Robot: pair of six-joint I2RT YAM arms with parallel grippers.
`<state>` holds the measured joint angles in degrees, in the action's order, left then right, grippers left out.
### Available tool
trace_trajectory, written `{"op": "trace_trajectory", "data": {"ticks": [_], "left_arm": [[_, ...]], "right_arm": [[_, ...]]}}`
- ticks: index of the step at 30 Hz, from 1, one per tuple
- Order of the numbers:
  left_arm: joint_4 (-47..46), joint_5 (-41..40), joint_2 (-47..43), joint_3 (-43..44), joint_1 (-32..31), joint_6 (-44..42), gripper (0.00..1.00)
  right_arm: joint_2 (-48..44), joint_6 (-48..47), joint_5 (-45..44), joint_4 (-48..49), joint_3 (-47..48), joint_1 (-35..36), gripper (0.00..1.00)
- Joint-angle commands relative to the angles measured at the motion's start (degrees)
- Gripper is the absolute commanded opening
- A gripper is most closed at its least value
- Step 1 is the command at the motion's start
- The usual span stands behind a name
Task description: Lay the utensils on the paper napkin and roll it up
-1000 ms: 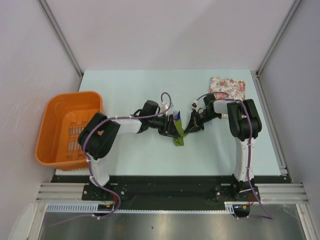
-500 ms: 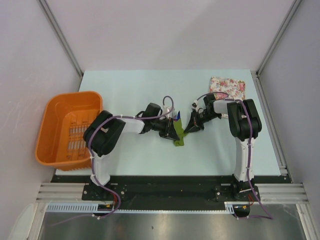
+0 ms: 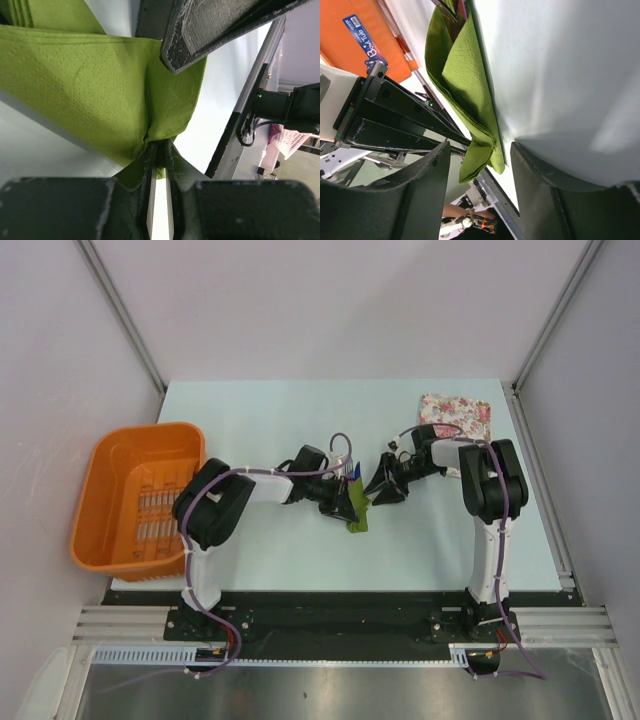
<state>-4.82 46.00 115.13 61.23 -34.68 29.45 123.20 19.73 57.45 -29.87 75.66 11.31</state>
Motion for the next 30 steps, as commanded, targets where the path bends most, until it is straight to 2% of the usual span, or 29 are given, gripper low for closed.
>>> {"op": "trace_trajectory", "data": {"ticks": [1, 10, 13, 14, 17, 20, 24, 30], "left_arm": [[5.9, -6.5, 1.9, 1.8, -0.8, -5.0, 0.17], [10.4, -10.2, 1.3, 3.4, -2.0, -7.6, 0.17], [10.0, -8.8, 0.5, 3.0, -2.1, -7.5, 0.23], [8.9, -8.2, 0.0, 2.4, -2.0, -7.7, 0.25], [6.7, -5.9, -2.2, 1.4, -1.8, -8.0, 0.34], [4.7, -2.5, -3.4, 0.6, -0.3, -6.2, 0.37], [-1.7, 1.5, -4.5, -0.2, 2.4, -0.4, 0.37], [-9.3, 4.8, -4.0, -0.3, 2.3, 7.7, 0.33]], "right_arm": [[-3.0, 1.4, 0.8, 0.7, -0.6, 0.9, 0.56], [-2.6, 1.2, 0.5, 0.4, -2.4, 4.2, 0.45], [-2.4, 0.3, -0.8, 0.3, -2.6, 3.8, 0.3], [-2.2, -0.2, -1.2, 0.2, -2.6, 3.4, 0.19], [-1.0, -3.4, -3.1, -1.7, -2.4, 2.5, 0.08], [-0.2, -5.9, -5.0, -1.7, -2.4, 2.2, 0.0], [0.7, -6.9, -5.8, -1.0, -2.7, 2.2, 0.0], [0.9, -6.5, -5.9, 0.7, -3.4, 2.2, 0.0]]}}
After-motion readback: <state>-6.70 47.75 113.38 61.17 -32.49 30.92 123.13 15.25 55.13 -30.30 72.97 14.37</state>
